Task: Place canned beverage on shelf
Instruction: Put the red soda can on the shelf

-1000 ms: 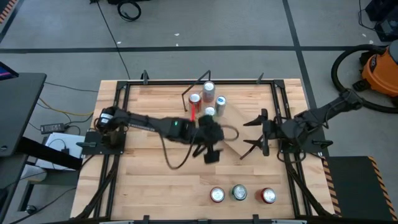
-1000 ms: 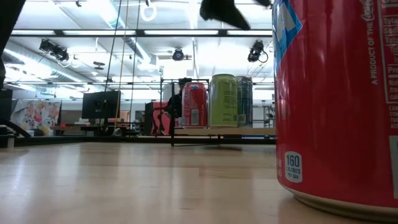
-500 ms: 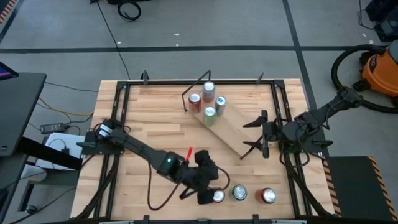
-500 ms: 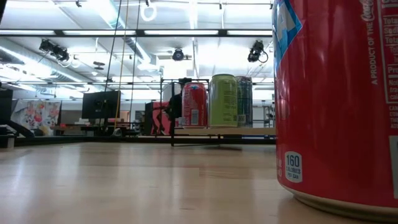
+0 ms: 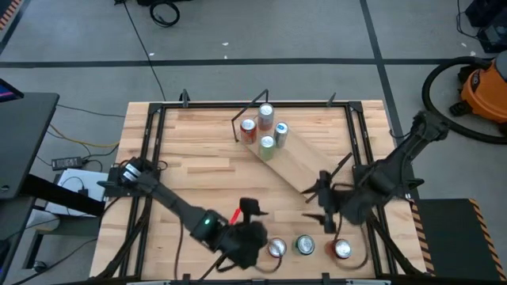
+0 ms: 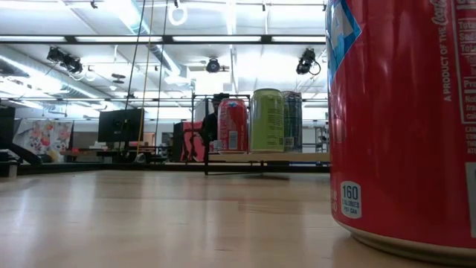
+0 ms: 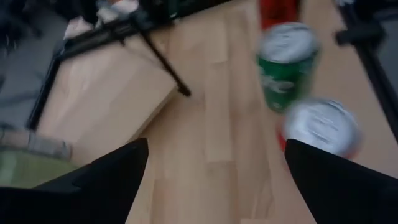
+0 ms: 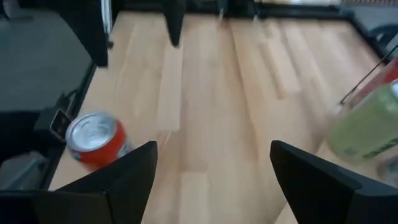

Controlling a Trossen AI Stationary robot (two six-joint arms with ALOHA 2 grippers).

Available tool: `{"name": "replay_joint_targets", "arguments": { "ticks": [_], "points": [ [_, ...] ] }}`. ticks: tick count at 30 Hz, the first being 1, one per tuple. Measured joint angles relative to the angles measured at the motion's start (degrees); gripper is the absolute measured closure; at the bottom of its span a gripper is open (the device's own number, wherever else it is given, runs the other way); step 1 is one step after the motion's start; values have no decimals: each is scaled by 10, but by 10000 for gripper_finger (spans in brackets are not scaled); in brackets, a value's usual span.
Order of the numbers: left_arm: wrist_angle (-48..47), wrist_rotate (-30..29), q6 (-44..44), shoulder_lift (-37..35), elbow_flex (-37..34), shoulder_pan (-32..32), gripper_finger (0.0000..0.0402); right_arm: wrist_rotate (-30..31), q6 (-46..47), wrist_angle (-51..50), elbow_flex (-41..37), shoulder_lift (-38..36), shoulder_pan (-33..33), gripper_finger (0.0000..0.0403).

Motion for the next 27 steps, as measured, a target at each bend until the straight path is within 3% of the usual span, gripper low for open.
{"name": "replay_joint_targets", "arguments": {
  "ticks": [5,11,22,27],
  "points": [
    [-41,-2,27,0,0,-24,33,-26,88,-149,139,105,33,80],
    [-35,-40,-7,-9,-64,-51,55,-103,172,-302,274,204,62,80],
    [-23,-120,-34,-22,-94,-71,77,-258,312,-445,381,333,123,80],
    [-31,-119,-31,-21,-94,-66,89,-256,363,-494,389,365,154,80]
  ]
}}
